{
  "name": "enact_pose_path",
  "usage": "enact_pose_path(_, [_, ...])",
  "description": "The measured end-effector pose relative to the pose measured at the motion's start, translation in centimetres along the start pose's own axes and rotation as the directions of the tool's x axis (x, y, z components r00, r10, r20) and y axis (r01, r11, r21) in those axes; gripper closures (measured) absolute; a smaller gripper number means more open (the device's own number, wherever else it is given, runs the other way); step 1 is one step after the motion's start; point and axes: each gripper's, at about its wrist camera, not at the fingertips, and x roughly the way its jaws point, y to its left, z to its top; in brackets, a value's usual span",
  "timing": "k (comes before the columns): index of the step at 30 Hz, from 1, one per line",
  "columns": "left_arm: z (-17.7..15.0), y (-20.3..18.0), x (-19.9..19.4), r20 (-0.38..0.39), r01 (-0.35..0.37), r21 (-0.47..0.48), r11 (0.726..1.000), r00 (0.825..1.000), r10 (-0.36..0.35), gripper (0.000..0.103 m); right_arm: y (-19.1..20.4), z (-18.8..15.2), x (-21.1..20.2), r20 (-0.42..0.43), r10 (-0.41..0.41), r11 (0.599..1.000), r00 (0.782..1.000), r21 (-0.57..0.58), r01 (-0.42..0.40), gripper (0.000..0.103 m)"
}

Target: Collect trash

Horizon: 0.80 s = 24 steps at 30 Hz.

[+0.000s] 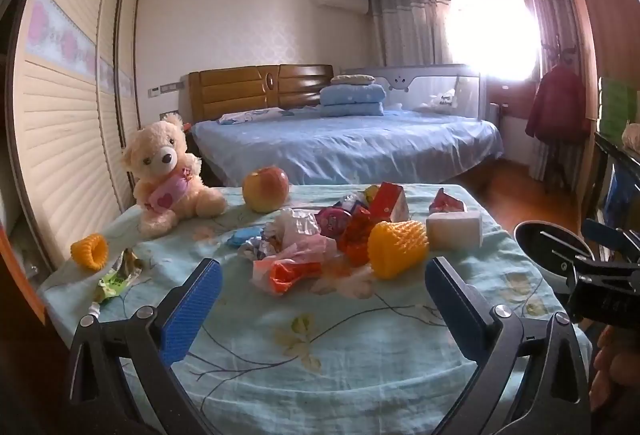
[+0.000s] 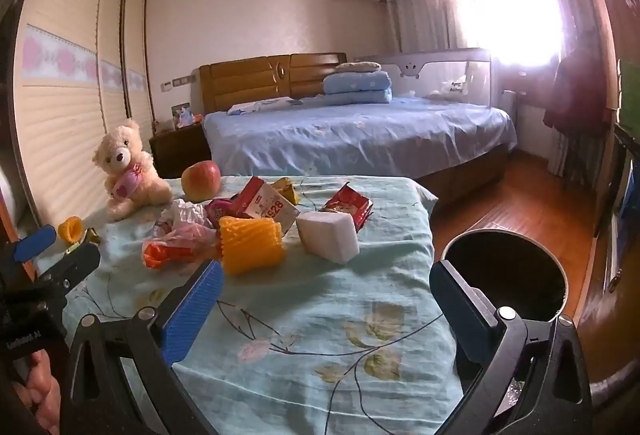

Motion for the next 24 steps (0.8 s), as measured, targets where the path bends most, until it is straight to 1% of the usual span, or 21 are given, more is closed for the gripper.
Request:
enact_pose_path(3, [-0.3, 0.0, -0.2, -0.003, 0.006, -0.008, 1.000, 1.000, -0.006, 0.001, 0.4, 0.1, 0.0, 0.000, 0.002, 1.000, 1.000, -0.002, -0.002, 0.000])
enact_pose_path(5, [-0.2, 1.1, 0.5, -0.012, 0.017, -0.023, 1.000, 1.000, -0.018, 0.001, 0.5, -0.2, 0.1, 0.002, -0.002, 1.000, 1.000, 0.000, 0.002, 0.000])
enact_pose_path(9, [-0.1, 1.2, 0.6, -0.014, 0.019, -0.025, 1.000, 1.000, -0.020, 0.001, 0.7, -0.2, 0.1, 0.001, -0.005, 1.000, 1.000, -0.002, 0.005, 0.000])
enact_pose_path(14, [-0.1, 1.4, 1.1, -0.018, 0.021, -0.023, 1.000, 1.000, -0.022, 0.001, 0.8, -0.3, 0.2, -0.005, 0.017, 1.000, 1.000, 0.001, -0.017, 0.000])
enact_pose_path(24, [-0.3, 1.0, 1.2, -0.017, 0.021, -0.014, 1.000, 1.000, -0.021, 0.001, 0.9, -0.3, 0.3, -0.004, 0.013, 1.000, 1.000, -0.005, -0.013, 0.000])
